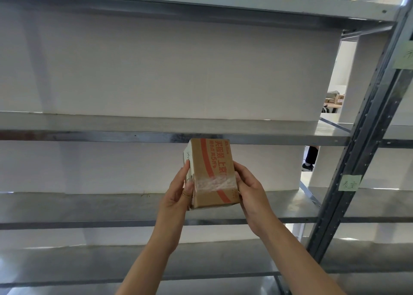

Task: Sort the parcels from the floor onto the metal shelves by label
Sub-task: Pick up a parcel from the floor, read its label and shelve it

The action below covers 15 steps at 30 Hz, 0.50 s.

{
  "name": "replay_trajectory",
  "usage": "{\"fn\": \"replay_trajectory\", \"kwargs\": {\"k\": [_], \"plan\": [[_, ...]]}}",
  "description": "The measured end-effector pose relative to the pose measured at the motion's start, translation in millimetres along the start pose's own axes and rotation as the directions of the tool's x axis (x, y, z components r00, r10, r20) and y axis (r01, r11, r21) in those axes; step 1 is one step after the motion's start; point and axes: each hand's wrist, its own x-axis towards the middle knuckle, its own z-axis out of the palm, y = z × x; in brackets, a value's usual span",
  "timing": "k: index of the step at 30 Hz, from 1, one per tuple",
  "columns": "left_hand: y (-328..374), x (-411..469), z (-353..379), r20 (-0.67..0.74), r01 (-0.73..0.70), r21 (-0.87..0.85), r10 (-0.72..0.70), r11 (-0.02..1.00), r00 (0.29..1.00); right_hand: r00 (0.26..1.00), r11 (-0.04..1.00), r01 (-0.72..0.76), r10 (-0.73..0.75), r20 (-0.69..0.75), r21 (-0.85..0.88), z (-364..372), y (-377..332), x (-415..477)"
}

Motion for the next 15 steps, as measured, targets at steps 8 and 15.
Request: {"fn": "replay_trajectory", "kwargs": {"k": [8, 15], "plan": [[-0.1, 2.3, -0.7, -0.039, -0.013, -0.04, 0.011, 0.999, 0.999, 0.995, 0.999, -0.037, 0.039, 0.092, -0.029, -2.9, -5.6, -0.8], [4.3, 4.0, 6.4, -0.035, -0.07, 0.074, 0.073, 0.995, 0.997, 0.992, 0.997, -0.061, 0.065, 0.107, -0.039, -0.1, -2.7, -3.3]]}}
